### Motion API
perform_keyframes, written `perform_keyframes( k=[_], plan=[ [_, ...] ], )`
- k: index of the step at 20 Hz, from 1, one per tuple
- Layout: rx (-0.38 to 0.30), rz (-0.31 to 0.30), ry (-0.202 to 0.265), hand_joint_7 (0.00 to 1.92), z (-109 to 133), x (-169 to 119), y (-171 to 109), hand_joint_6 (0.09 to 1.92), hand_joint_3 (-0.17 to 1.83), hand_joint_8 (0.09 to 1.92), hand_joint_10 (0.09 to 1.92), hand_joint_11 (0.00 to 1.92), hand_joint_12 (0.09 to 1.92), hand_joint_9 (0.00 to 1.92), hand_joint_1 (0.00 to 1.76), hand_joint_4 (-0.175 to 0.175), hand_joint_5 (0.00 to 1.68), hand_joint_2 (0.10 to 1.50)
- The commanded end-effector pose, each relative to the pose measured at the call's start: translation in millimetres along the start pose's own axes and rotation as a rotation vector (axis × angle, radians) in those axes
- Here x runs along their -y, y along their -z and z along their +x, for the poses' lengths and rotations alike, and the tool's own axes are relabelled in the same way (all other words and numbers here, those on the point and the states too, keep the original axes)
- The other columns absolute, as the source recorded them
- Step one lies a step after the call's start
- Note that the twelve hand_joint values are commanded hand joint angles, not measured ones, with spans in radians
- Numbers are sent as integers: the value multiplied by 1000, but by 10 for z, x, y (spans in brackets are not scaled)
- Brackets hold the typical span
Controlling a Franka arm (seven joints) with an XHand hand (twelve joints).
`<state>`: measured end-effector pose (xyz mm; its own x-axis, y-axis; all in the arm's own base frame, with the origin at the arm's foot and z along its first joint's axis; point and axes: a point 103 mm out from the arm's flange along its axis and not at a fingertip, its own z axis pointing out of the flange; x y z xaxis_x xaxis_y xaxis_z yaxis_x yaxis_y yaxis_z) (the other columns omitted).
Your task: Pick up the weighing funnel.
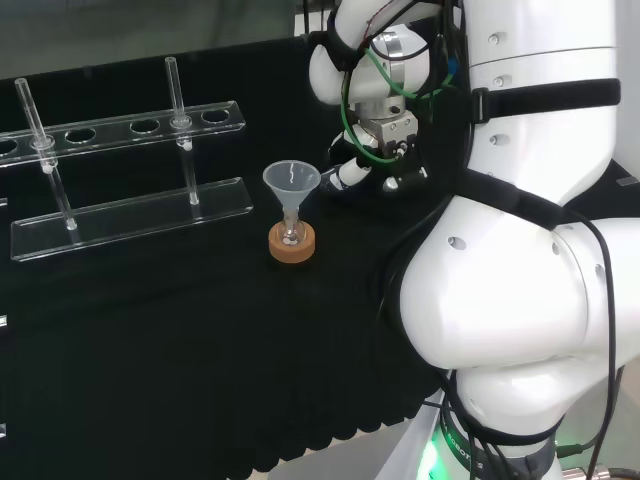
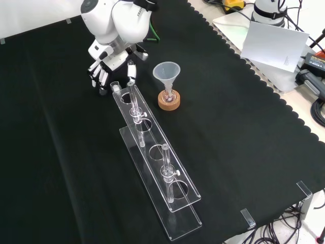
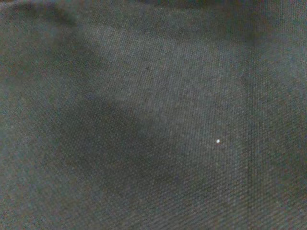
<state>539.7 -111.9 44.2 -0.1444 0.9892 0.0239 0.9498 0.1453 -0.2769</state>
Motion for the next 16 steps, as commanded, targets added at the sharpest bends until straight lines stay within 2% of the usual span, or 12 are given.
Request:
perform_keyframes(
  k=[1,7,10,14,16],
  plan=[
    [10,-5,-15,829,-34,8,3,115,33,449,545,0,1385,396,583,94,705,804],
    [10,-13,-26,860,-67,3,-7,141,40,456,522,0,1413,448,608,95,728,814],
    [12,-44,-25,874,-73,4,-6,166,42,461,510,0,1429,473,613,98,743,815],
    [12,-62,-27,959,-81,-11,-7,490,64,481,432,0,1477,600,635,125,789,818],
    [10,-66,-27,971,-85,-15,-10,572,72,489,418,0,1488,623,641,129,783,819]
  ],
)
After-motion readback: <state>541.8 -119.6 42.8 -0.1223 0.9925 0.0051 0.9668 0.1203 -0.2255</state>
